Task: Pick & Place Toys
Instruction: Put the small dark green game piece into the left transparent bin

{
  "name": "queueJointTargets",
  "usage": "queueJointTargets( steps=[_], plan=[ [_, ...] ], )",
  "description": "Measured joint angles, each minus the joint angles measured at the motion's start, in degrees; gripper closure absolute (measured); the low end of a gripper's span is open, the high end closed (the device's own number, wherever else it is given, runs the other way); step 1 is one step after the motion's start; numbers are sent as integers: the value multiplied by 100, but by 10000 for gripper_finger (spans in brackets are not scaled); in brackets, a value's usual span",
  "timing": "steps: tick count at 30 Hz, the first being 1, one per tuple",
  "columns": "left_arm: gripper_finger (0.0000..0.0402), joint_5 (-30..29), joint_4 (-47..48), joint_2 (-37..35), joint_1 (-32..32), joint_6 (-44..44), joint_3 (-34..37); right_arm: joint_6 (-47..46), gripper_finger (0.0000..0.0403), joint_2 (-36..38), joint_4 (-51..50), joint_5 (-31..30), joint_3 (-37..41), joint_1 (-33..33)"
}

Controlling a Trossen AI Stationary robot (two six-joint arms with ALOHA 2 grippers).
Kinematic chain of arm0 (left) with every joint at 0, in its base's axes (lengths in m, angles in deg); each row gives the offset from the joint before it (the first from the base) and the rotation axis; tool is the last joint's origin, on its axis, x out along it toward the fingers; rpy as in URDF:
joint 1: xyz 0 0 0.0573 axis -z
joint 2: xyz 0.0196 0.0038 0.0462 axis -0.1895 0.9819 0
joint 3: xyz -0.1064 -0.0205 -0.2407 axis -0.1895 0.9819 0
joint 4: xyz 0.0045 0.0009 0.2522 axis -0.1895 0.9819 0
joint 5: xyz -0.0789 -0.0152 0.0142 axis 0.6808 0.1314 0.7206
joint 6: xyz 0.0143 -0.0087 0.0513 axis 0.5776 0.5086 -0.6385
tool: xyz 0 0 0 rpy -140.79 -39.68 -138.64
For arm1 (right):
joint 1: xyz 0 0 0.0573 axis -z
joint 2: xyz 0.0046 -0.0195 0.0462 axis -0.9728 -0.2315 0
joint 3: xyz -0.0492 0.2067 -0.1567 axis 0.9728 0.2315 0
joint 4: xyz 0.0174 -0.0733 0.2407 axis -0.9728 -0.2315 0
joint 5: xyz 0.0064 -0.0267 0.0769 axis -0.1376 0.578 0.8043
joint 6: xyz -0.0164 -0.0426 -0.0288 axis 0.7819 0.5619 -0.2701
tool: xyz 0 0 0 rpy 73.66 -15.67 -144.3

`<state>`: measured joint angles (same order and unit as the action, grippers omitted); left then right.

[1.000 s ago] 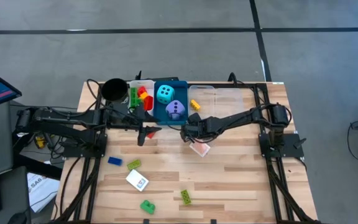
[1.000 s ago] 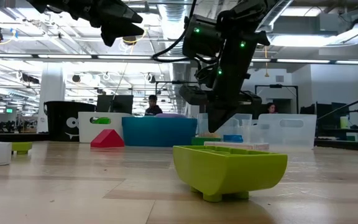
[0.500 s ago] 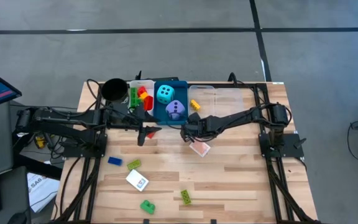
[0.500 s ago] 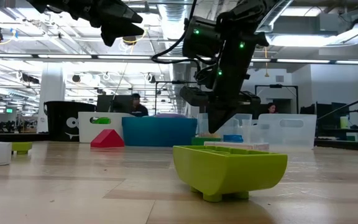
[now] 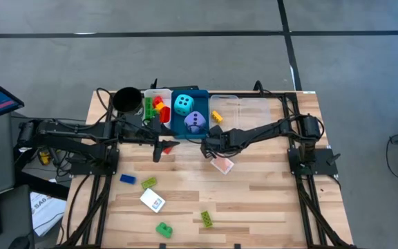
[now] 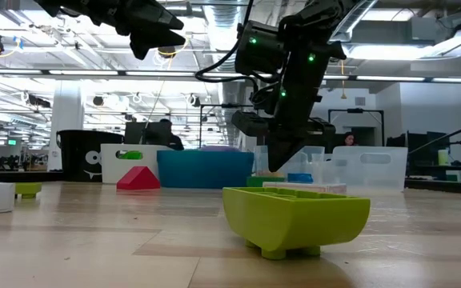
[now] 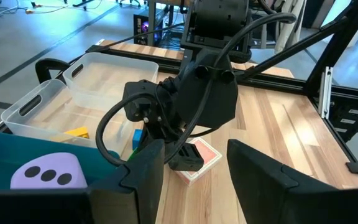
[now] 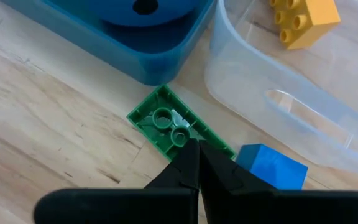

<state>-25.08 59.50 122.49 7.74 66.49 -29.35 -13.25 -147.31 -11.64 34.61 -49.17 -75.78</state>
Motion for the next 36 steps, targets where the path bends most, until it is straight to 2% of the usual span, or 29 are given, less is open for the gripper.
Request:
queueJointTargets(
  steps=[6,36],
  plan=[
    [234,0,2,0,0,0,-1,0,403,0,-2,300,0,53],
    [234,0,2,0,1,0,-2,-2,403,-2,-2,647,1,119]
  ],
)
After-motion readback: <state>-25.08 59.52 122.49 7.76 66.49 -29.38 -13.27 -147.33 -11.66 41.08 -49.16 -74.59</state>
